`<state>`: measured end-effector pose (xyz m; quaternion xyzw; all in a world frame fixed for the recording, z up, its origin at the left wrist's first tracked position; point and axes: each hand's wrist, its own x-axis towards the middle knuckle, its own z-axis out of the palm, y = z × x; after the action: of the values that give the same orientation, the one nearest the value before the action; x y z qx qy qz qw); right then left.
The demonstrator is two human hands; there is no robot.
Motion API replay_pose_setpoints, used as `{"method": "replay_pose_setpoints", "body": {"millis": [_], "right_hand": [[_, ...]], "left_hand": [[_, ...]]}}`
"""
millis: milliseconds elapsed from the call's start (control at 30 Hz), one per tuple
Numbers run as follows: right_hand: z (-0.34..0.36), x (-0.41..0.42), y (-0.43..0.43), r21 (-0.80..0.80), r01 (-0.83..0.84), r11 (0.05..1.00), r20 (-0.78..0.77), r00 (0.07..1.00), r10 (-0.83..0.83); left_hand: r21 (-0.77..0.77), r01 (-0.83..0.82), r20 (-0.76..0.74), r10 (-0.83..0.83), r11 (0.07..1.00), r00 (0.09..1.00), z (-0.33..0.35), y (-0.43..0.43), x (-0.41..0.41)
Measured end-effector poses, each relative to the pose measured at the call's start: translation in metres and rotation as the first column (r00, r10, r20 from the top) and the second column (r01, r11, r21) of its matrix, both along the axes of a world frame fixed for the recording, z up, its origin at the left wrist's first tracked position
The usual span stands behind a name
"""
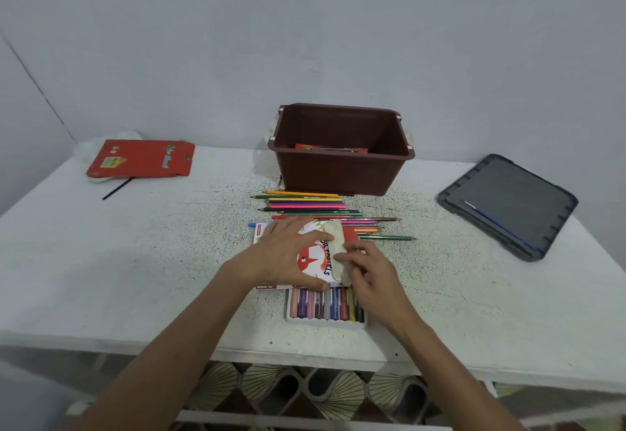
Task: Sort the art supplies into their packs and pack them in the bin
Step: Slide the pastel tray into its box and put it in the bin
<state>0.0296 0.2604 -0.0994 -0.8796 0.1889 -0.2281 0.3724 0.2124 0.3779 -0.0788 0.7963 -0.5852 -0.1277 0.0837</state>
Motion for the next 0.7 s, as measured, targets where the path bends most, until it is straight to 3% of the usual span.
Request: {"method": "replay_pose_setpoints", "body": {"millis": [233, 333, 467, 600, 700], "right_hand": [[0.017, 0.006, -0.007, -0.049, -0.12, 0.992, -0.092, 0.989, 0.115], [0.029, 0.011, -0.013, -0.249, -0.243, 0.938, -0.274, 0.946, 0.172], [0.041, 0.018, -0.024, -0.491, -0.549, 0.677, -0.623, 0.764, 0.167], [0.05, 0.028, -0.032, -0.499, -0.758, 0.42, -0.838, 0.545, -0.014], [0.058, 0.04, -0.03, -0.462, -0.847, 0.263, -0.886, 0.45, -0.111]], "left_hand": [[0.012, -0.044, -0.05, 0.045, 0.999, 0.998, -0.001, 0.017, 0.008], [0.018, -0.069, -0.071, 0.07, 0.997, 0.995, 0.006, 0.031, 0.019], [0.067, -0.169, -0.165, 0.178, 0.983, 0.97, 0.01, 0.061, 0.042], [0.148, -0.217, -0.179, 0.242, 0.965, 0.954, 0.002, 0.085, 0.06], [0.156, -0.216, -0.167, 0.242, 0.964, 0.956, -0.003, 0.086, 0.061]]}}
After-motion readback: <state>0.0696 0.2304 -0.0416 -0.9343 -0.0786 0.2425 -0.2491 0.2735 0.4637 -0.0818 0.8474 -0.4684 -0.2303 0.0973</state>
